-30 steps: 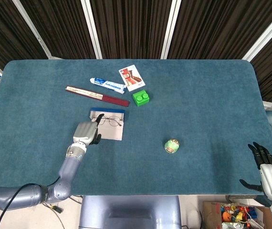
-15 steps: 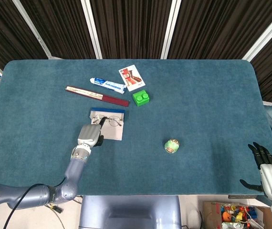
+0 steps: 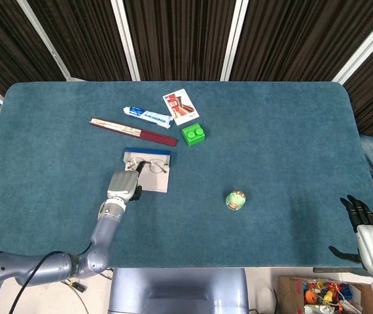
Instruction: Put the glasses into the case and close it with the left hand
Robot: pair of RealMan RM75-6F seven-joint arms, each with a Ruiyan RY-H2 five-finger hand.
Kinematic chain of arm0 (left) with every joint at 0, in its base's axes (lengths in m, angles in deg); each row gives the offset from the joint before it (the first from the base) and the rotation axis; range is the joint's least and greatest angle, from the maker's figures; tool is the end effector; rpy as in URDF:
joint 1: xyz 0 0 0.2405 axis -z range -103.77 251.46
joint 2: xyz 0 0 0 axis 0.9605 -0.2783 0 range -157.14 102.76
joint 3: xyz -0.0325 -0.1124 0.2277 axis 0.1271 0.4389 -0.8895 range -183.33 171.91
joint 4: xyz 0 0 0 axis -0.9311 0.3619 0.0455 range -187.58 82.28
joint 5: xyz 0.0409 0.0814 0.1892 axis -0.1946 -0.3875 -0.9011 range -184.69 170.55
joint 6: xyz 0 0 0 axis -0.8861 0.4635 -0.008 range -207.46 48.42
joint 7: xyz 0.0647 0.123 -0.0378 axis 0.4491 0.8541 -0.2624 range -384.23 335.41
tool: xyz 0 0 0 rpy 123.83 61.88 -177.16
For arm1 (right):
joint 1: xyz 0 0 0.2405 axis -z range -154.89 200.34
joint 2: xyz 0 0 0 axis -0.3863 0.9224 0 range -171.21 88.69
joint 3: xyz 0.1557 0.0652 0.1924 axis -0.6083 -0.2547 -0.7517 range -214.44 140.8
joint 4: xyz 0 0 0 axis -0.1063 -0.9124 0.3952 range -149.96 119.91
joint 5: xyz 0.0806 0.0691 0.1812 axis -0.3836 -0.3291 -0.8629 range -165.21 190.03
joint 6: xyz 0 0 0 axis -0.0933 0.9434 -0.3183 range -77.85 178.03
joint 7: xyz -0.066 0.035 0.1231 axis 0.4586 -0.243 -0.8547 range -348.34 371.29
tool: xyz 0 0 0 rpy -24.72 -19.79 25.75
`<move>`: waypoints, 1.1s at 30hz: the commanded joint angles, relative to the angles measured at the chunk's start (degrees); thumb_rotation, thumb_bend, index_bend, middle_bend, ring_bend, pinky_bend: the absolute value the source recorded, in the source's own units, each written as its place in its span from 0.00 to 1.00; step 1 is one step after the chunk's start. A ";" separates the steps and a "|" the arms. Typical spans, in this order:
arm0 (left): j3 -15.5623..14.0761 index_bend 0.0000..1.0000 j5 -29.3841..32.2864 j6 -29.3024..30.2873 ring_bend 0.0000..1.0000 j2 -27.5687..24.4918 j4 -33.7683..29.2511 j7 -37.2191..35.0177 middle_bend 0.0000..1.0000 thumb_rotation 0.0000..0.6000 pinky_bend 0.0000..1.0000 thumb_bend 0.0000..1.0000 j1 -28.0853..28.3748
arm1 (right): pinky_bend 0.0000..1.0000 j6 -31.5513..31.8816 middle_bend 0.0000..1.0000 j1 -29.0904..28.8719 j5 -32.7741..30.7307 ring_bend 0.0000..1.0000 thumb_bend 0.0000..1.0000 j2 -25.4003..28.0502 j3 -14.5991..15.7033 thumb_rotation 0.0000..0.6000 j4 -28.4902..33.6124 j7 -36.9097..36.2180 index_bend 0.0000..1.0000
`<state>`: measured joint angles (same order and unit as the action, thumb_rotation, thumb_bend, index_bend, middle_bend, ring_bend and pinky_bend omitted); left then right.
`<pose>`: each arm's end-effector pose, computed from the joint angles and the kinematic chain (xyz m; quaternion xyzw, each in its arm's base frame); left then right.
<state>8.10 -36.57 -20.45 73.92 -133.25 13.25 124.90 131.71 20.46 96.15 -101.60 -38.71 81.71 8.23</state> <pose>-0.1282 0.3522 -0.0743 -0.6845 -0.4946 -0.2728 0.4610 -0.3182 -0.1619 0.1647 0.5732 -0.4511 0.3666 0.5776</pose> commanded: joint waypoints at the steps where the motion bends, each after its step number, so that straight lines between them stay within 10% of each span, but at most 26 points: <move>1: 0.10 0.00 0.35 -0.27 0.67 0.03 0.12 0.19 0.74 1.00 0.66 0.53 0.13 | 0.17 0.01 0.00 0.01 -0.02 0.00 0.10 0.00 0.00 1.00 0.02 0.03 0.00; 33: 0.15 0.00 0.16 0.11 0.67 1.17 1.52 1.09 0.74 1.00 0.66 0.53 0.70 | 0.17 -0.33 0.00 0.01 -0.81 0.00 0.10 0.09 -0.11 1.00 0.47 0.73 0.00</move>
<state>8.27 -36.39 -20.37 75.08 -131.76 14.32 125.60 131.38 20.47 95.34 -101.51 -38.82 82.19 8.96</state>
